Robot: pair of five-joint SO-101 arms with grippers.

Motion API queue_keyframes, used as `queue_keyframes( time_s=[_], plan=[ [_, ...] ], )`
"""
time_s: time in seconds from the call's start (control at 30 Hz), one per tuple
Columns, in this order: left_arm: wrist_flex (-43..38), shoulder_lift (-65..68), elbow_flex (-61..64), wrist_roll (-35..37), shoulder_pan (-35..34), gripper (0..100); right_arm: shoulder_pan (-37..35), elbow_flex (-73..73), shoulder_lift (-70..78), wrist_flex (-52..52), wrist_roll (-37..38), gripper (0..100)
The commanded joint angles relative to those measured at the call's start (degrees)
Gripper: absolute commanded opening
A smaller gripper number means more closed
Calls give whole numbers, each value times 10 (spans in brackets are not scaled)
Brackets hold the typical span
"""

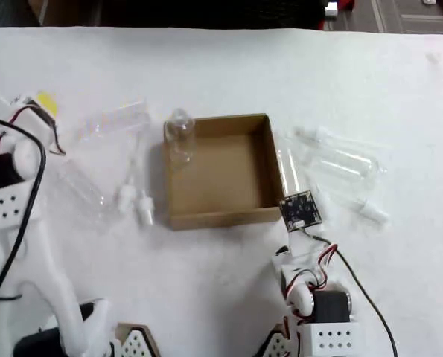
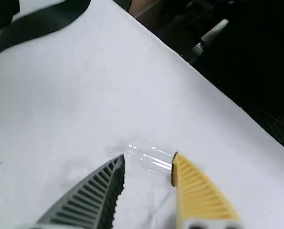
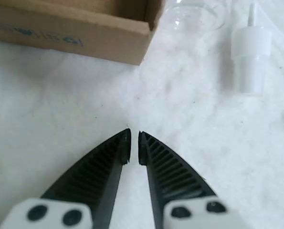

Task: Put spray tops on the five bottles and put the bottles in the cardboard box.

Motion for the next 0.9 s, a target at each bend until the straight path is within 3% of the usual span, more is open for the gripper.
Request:
queue_keyframes(
  time_s=[0.0, 0.17, 0.4, 0.57, 0.77, 0.87],
  plan=[
    [3, 31, -34, 26, 25, 155, 6, 5, -1, 4, 3, 16],
    [-55, 110, -30, 21, 23, 155, 6, 5, -1, 4, 3, 16],
    [-42, 243, -63, 30, 5, 158, 1, 5, -1, 4, 3, 16],
    [34, 327, -166, 117, 13, 158, 4, 5, -1, 4, 3, 16],
    [155, 434, -317, 312, 10, 159, 4, 5, -1, 4, 3, 16],
    [193, 485, -386, 359, 19, 159, 4, 5, -1, 4, 3, 16]
  ],
)
